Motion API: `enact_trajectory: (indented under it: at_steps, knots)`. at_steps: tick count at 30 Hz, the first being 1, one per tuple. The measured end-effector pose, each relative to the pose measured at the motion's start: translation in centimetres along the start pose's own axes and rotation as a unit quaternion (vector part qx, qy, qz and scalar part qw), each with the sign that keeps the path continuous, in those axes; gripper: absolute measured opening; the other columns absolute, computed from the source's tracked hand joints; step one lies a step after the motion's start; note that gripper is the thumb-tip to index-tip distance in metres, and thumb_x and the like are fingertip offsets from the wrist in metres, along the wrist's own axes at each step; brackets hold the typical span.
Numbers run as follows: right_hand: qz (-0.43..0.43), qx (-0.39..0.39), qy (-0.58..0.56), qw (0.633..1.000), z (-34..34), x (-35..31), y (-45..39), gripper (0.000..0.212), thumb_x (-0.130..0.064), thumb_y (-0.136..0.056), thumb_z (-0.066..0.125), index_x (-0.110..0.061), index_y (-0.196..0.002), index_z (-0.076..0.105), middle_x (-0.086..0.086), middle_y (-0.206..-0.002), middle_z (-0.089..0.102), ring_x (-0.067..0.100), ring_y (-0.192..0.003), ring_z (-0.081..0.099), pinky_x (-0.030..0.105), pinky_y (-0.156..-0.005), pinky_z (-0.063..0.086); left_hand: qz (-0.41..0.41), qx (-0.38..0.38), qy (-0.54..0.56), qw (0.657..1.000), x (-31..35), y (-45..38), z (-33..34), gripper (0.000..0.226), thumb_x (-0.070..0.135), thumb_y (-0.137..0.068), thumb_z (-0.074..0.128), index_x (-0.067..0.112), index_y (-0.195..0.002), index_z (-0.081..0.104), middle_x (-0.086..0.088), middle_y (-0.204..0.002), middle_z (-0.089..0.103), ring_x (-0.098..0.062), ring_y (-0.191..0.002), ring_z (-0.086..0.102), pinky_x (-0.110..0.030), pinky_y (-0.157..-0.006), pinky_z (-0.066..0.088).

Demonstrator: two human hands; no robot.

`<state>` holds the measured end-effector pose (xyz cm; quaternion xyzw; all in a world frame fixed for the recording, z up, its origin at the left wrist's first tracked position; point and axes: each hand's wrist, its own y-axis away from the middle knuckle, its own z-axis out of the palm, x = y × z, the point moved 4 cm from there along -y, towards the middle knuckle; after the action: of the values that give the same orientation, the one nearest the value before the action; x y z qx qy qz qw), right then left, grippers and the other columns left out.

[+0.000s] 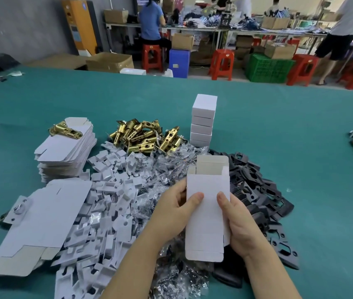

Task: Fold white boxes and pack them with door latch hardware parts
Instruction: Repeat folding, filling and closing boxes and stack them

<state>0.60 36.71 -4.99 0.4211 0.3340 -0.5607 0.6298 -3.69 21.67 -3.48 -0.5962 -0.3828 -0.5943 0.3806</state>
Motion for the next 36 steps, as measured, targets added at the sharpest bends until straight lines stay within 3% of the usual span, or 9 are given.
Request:
enact_trajectory:
  at_steps: [4, 10, 13, 15, 21, 26, 30, 36]
  knots:
    - [0.0, 0.003, -0.002, 1.0, -0.1, 0.2, 0.0, 0.042, -0.042, -0.082, 0.075, -0.02, -0.117, 0.076, 0.02, -0.123, 0.072, 0.033, -0.105, 0.074, 0.039, -0.079, 0.062, -0.006, -0.008, 0.017, 1.0, 0.0, 0.0, -0.2, 0.036, 0.026, -0.092, 0.065, 0.028, -0.128, 0.065, 0.003, -0.114, 0.076, -0.019, -0.104, 0.073, -0.038, -0.084, 0.062]
    - [-0.039, 0.013, 0.057, 0.998, 0.1, -0.4, -0.1, 0.048, -0.043, -0.084, 0.079, -0.036, -0.129, 0.066, 0.014, -0.124, 0.072, 0.03, -0.104, 0.074, 0.035, -0.073, 0.061, 0.002, 0.034, 0.025, 0.999, 0.0, -0.4, -1.8, 0.046, 0.03, -0.087, 0.073, 0.038, -0.13, 0.059, 0.004, -0.106, 0.078, -0.015, -0.099, 0.074, -0.031, -0.078, 0.061]
    - [-0.059, 0.008, 0.057, 0.997, -0.4, -0.5, 0.0, 0.067, -0.031, -0.088, 0.073, -0.054, -0.144, 0.043, 0.011, -0.127, 0.072, 0.031, -0.109, 0.072, 0.036, -0.074, 0.061, -0.009, 0.044, 0.005, 0.999, 0.0, -0.6, -2.4, 0.046, 0.039, -0.082, 0.073, 0.038, -0.126, 0.06, 0.0, -0.1, 0.079, -0.018, -0.096, 0.075, -0.044, -0.086, 0.061]
    - [-0.066, 0.0, 0.06, 0.996, -0.3, -0.5, 0.0, 0.066, -0.026, -0.091, 0.071, -0.059, -0.141, 0.044, 0.012, -0.127, 0.072, 0.031, -0.108, 0.073, 0.035, -0.074, 0.061, -0.018, 0.033, -0.002, 0.999, -0.1, -0.7, -2.4, 0.047, 0.042, -0.083, 0.071, 0.035, -0.128, 0.06, 0.003, -0.103, 0.079, -0.018, -0.098, 0.075, -0.048, -0.088, 0.06]
    - [-0.063, 0.012, 0.063, 0.996, -0.5, -0.4, -0.3, 0.061, -0.033, -0.081, 0.079, -0.049, -0.137, 0.059, 0.007, -0.125, 0.073, 0.027, -0.111, 0.072, 0.037, -0.077, 0.062, -0.025, 0.015, 0.008, 1.0, -0.1, -0.7, -2.6, 0.048, 0.041, -0.084, 0.071, 0.036, -0.13, 0.058, 0.005, -0.105, 0.079, -0.014, -0.097, 0.075, -0.027, -0.073, 0.06]
    - [-0.054, -0.012, 0.072, 0.996, -0.4, -0.2, -0.3, 0.05, -0.028, -0.085, 0.077, -0.035, -0.133, 0.065, 0.01, -0.123, 0.072, 0.029, -0.11, 0.071, 0.04, -0.078, 0.062, -0.009, 0.036, -0.003, 0.999, 0.0, -0.7, -3.3, 0.054, 0.043, -0.083, 0.072, 0.047, -0.133, 0.053, 0.007, -0.109, 0.077, -0.016, -0.103, 0.072, -0.041, -0.087, 0.059]
    - [-0.047, -0.023, 0.077, 0.996, -0.2, 0.2, -0.3, 0.043, -0.02, -0.09, 0.072, -0.033, -0.131, 0.065, 0.01, -0.121, 0.073, 0.028, -0.109, 0.071, 0.039, -0.077, 0.062, 0.015, 0.055, -0.019, 0.998, 0.5, -0.7, -3.7, 0.042, 0.047, -0.079, 0.073, 0.049, -0.119, 0.062, 0.007, -0.109, 0.075, -0.019, -0.099, 0.071, -0.047, -0.085, 0.062]
    - [-0.045, -0.027, 0.074, 0.996, -0.2, 0.3, -0.4, 0.043, -0.019, -0.09, 0.074, -0.032, -0.13, 0.065, 0.009, -0.12, 0.073, 0.024, -0.107, 0.072, 0.034, -0.073, 0.062, 0.018, 0.049, -0.026, 0.998, 0.8, -0.4, -3.9, 0.024, 0.035, -0.085, 0.069, 0.042, -0.108, 0.071, 0.008, -0.106, 0.075, -0.01, -0.097, 0.071, -0.026, -0.077, 0.059]
